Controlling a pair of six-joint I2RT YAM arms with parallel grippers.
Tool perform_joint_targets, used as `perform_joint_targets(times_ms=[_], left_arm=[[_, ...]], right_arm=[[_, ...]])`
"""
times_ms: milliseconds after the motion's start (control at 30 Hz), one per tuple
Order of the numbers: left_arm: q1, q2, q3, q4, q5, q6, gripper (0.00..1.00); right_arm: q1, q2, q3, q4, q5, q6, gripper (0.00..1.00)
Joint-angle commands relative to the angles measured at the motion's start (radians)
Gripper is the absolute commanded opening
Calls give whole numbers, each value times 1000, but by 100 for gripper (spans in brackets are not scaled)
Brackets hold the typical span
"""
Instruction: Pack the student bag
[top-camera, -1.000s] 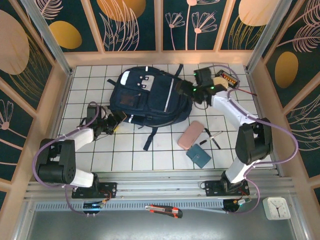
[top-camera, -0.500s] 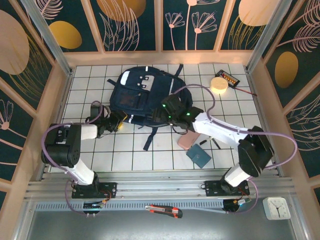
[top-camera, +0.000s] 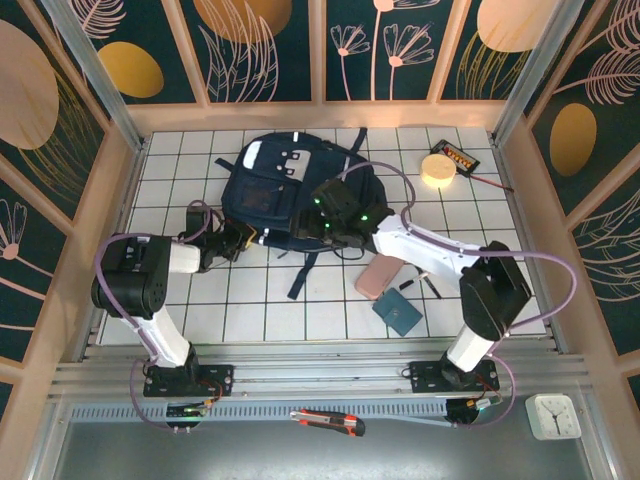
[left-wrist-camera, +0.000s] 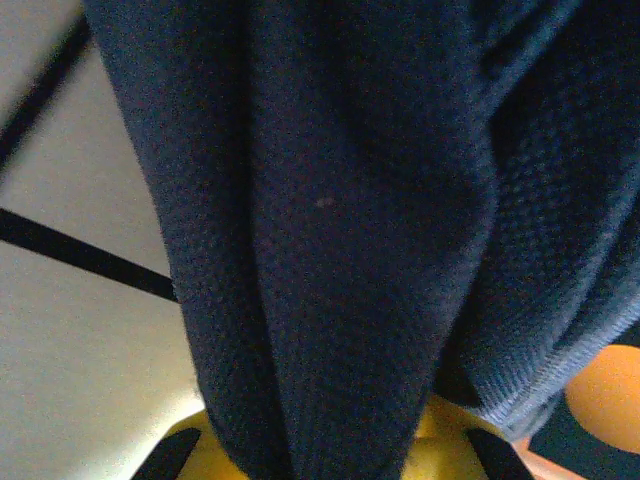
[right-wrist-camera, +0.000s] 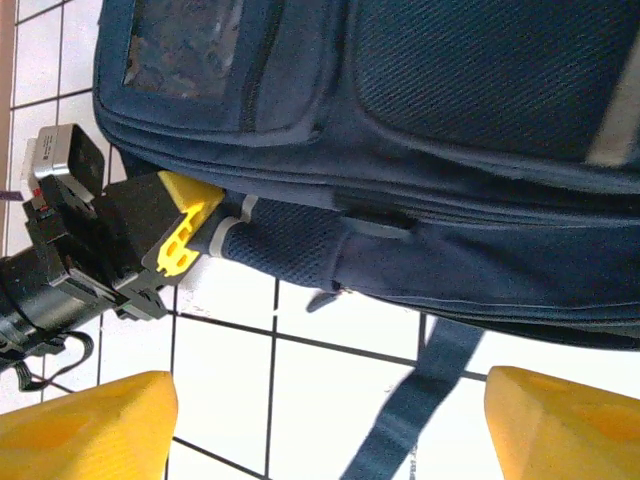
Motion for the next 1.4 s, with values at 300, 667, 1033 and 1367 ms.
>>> perform_joint_targets(times_ms=[300, 667, 1033, 1367], left_arm=[[-115, -203, 114, 59, -38, -208, 0], [-129, -247, 145, 2, -35, -233, 0], [-156, -283, 157, -19, -54, -267, 0], [-156, -300, 175, -60, -49, -263, 0]], right_arm=[[32, 68, 46, -200, 107, 17, 61], [29, 149, 121, -188, 137, -42, 55], [9, 232, 204, -179, 190, -68, 53], [-7, 211, 192, -137, 237, -73, 40]])
